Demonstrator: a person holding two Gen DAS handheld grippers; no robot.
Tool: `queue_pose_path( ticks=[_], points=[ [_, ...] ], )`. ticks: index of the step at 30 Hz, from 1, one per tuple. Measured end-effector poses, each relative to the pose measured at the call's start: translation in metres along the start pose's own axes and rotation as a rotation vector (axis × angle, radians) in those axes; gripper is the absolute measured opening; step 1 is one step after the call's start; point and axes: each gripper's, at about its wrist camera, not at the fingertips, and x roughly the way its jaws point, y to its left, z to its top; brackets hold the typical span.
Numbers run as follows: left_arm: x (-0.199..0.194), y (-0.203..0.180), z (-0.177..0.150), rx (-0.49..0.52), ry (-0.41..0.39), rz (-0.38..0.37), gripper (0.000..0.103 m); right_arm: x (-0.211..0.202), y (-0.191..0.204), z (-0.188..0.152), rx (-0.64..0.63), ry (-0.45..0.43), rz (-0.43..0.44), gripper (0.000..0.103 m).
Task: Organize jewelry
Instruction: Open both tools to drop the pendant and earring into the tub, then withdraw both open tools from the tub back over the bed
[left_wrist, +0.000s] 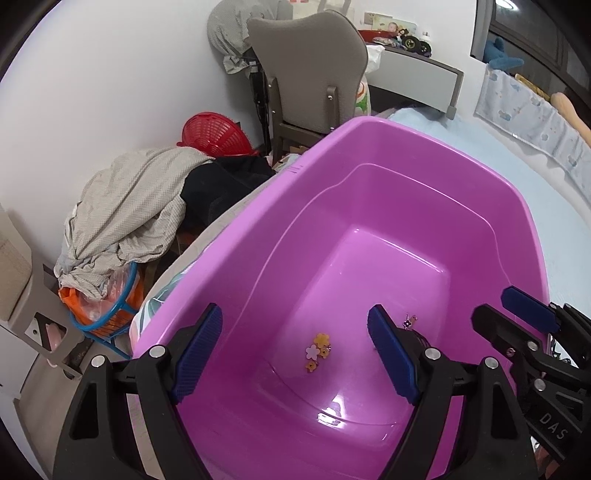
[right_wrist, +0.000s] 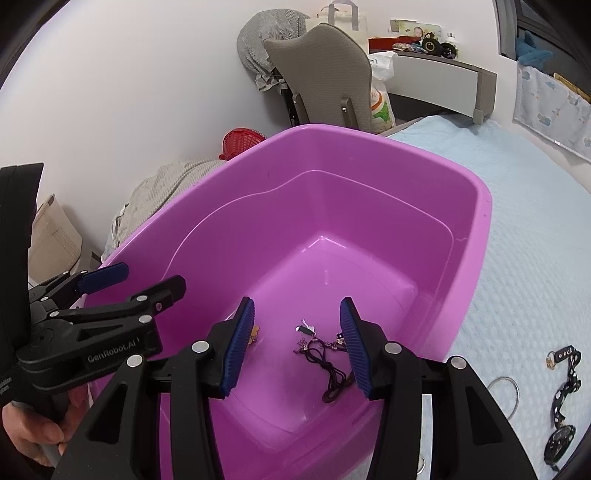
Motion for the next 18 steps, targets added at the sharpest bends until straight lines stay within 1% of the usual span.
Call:
queue_pose_path(
  ticks=[4,9,18],
  points=[
    [-0.006,0.002,-0.003,-0.006,-0.007,0.004,0.079,-0.009,-0.002,-0.005,0.006,-0.008,-0.003,0.046],
    [-0.016,0.002,-0.010,-0.014,-0.012,-0.009,0.079,-0.029,0.002,-0.015,-0.012,-0.036,-0.016,0.046],
    [-0.041,-0.011,-0.030,0.010,-0.037,-0.023,0.079,-0.069,-0.001,-0.047,0.015,-0.075,0.013,0.049]
  ],
)
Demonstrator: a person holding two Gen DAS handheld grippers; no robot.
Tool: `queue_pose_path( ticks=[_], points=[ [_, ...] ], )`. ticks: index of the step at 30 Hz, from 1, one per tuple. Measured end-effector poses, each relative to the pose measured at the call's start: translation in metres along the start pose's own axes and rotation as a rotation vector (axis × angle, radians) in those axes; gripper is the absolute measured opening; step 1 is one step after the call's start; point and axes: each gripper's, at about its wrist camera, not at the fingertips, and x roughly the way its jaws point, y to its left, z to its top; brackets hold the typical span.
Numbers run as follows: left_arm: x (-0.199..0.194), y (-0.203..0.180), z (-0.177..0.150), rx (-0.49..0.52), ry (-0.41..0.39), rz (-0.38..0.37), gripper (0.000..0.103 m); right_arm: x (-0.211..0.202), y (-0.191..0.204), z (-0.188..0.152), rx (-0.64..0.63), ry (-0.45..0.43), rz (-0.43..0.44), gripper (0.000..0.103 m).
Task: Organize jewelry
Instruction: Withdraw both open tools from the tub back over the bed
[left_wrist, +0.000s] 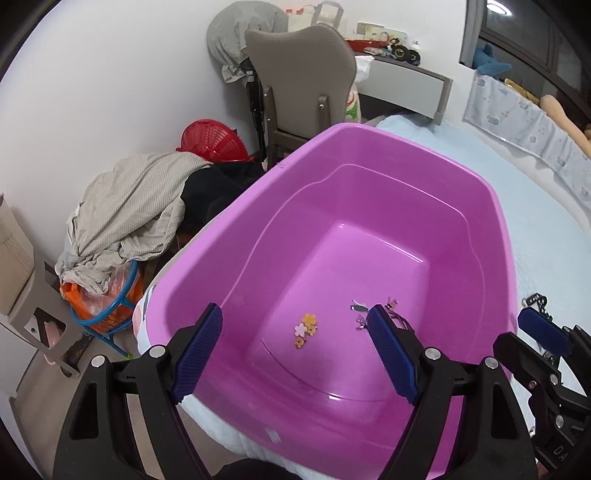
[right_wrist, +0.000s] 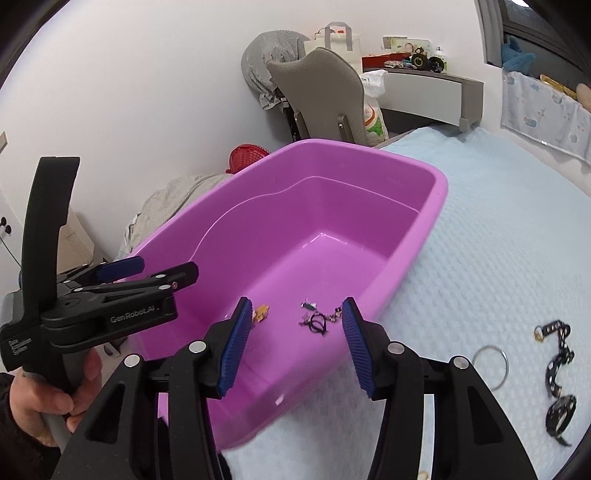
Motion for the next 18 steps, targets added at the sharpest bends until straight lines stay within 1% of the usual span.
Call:
queue_pose_path(
  ticks=[9,18],
  points=[
    [-0.033,-0.026,-0.020,0.043,-0.042,-0.018,0.079,-0.036,-0.017,-0.035,0.042,-0.023,-0.022,0.049],
    [-0.061,-0.066,-0.039,0.104,-0.068,-0.073,0.079,-0.081,-0.046,-0.069,0.093,-0.055,-0.075,0.049]
  ],
)
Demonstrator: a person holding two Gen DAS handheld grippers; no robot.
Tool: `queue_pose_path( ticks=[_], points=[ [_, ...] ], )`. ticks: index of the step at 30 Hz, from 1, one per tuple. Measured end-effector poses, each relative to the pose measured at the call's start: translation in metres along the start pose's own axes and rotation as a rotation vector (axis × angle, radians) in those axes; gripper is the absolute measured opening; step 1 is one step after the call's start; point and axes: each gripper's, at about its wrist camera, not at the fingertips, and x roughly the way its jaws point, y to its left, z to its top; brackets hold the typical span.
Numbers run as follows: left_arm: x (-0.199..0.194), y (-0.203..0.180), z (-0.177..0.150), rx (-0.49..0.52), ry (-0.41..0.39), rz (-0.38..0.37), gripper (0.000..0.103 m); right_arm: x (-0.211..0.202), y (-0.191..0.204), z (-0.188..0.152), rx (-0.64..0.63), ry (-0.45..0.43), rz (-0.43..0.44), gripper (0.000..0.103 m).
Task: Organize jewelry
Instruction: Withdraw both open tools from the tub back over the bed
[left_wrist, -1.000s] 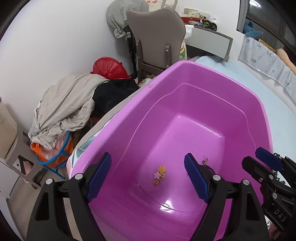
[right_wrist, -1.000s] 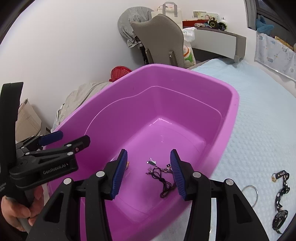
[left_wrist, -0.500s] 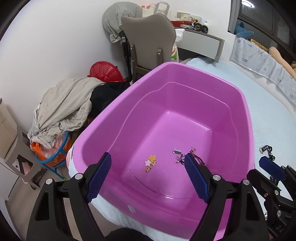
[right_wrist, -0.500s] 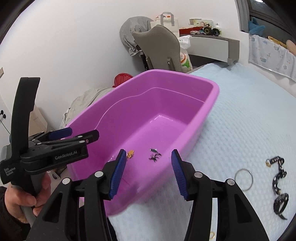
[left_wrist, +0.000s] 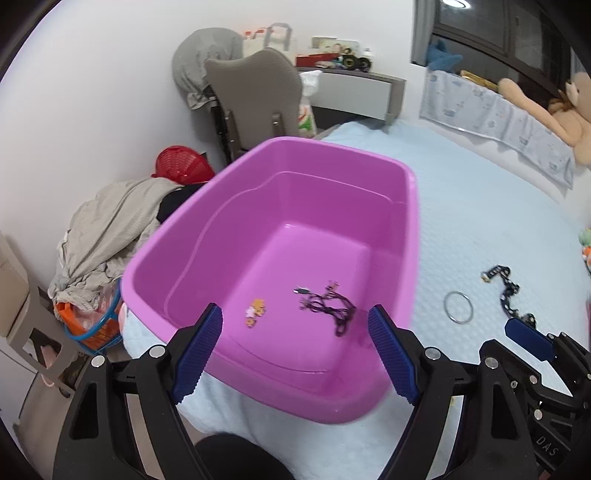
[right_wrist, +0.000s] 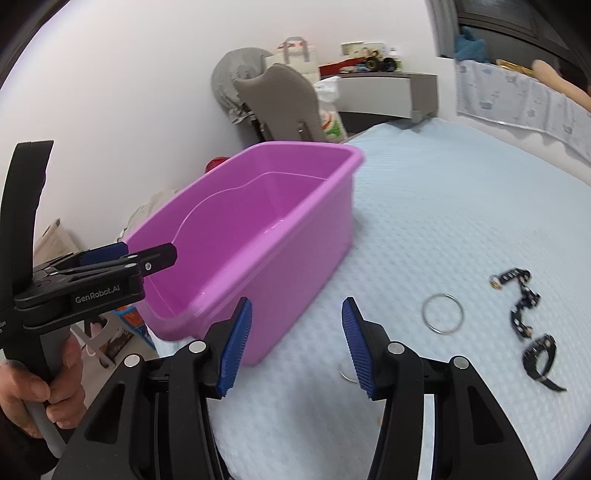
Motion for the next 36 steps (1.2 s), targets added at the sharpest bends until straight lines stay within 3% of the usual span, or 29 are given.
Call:
queue_pose_path(
  ticks=[9,18,29,36],
  points=[
    [-0.018,-0.048,-0.024,0.050,-0.003,-0.084,0.079,-0.049,-0.049,-0.044,0.082,-0.022,-0.082,0.051],
    [-0.016,-0.103,-0.063,0.117,0.025,-0.178,0.082,-0.098,-0.115,-0.117,0.244,-0.014,-0.203,0.054],
    [0.011,-0.145,-0.115,0.170,0.102,-0.214,0.083,-0.129,-0.171,-0.204,0.390,0.019,-0.355,0.059],
    [0.032,-0.161,-0.146,0.210,0.150,-0.212,0.083,-0.133,-0.188,-0.238,0.437,0.037,-0.404,0.063]
  ],
)
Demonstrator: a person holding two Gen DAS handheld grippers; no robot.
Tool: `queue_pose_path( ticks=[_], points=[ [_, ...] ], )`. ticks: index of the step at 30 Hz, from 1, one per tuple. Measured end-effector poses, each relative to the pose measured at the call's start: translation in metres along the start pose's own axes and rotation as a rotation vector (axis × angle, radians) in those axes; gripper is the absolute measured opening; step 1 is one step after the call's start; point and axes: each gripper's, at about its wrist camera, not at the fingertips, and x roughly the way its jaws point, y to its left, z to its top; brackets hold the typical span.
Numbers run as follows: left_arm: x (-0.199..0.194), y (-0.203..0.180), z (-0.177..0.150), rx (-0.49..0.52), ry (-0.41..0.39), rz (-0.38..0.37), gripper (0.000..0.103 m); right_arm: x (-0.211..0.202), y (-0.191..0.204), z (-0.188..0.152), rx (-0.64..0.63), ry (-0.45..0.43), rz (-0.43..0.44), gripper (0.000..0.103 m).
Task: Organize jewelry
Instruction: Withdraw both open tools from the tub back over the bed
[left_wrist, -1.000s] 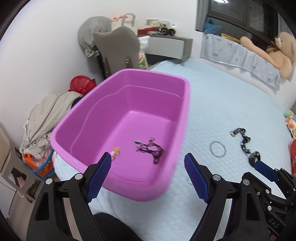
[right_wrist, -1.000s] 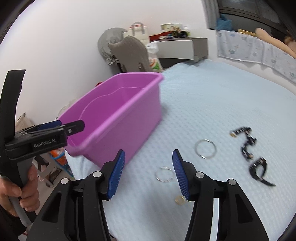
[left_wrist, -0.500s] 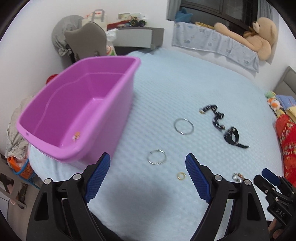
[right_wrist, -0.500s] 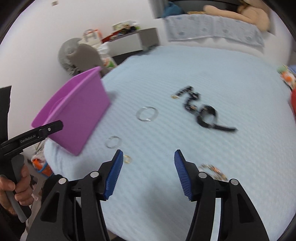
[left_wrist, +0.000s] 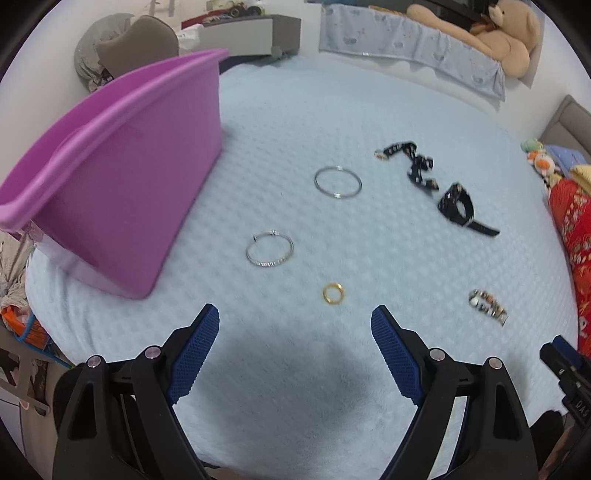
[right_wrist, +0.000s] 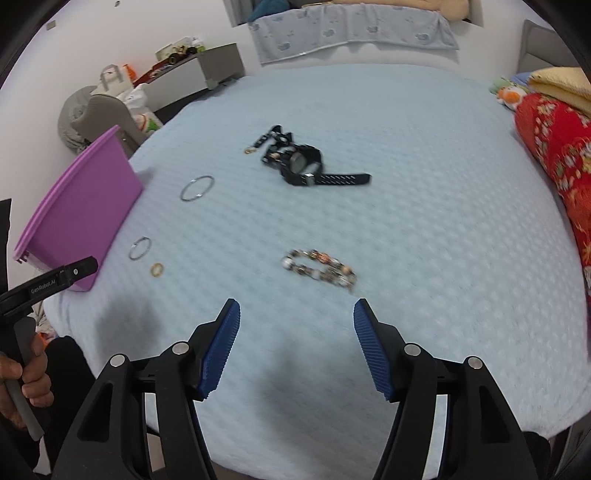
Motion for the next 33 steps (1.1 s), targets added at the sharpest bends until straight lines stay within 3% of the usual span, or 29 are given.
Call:
queue_pose_path(
  ticks=[14,33],
  points=[
    [0.052,0.004,-0.021,-0.019,0.050,0.021,0.084,0.046,-0.016,-0.013,-0.026,0.030,-0.049,0.065],
    [0.103,-0.022,-0.006,0.025,0.052,0.022,0.084,0.101,-0.016,0.008,-0.117,0.046,-0.072,0.065]
  ],
)
